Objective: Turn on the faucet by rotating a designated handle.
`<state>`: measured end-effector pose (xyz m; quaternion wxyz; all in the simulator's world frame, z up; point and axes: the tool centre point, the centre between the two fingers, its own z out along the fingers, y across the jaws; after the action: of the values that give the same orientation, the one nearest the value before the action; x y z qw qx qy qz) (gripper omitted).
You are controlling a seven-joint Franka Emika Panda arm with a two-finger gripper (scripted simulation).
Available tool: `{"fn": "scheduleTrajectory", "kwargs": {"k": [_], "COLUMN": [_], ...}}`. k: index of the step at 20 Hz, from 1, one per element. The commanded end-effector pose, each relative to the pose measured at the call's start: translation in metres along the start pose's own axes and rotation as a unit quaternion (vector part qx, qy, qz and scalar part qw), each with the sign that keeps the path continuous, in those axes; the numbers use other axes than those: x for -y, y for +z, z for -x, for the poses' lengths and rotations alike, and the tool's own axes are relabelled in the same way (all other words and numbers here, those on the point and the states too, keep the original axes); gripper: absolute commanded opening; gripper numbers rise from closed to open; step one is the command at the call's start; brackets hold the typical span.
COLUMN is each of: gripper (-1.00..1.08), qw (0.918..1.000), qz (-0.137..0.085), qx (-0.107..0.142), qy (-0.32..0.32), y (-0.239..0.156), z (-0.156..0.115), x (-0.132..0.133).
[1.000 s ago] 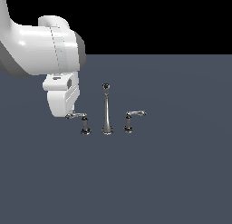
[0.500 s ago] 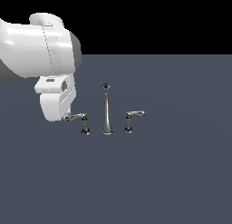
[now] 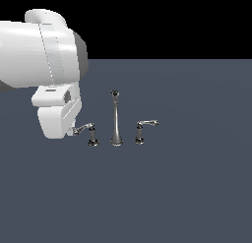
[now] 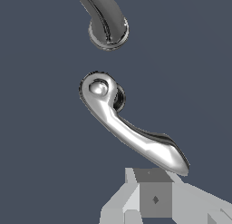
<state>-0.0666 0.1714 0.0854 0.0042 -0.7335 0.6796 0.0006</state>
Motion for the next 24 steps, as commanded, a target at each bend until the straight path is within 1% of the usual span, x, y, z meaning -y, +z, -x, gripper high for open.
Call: {"fn": "scheduleTrajectory", "kwargs": {"k": [1,3,4,17,18,19,24], "gripper": [-1.0,-1.0,-1.0,-1.0,-1.0,-1.0,-1.0], "qw": [1.0,1.0,1.0,1.0,1.0,0.9999,1.0], "qz": [0.002,0.003,0.002,0.003,0.003,0.002,0.002], "qx": [-0.003,-0.003,-0.001,-0.003,-0.003,0.001,-0.001], "qy": [0.005,0.005,0.0,0.005,0.005,-0.015,-0.005], "y": [0.0,0.0,0.0,-0.001,-0.001,0.0,-0.001], "z": [-0.01,-0.011,-0.003,-0.055,-0.055,-0.03,-0.063], "x": [-0.009,-0.013,-0.01,-0.033,-0.033,-0.034,-0.025]}}
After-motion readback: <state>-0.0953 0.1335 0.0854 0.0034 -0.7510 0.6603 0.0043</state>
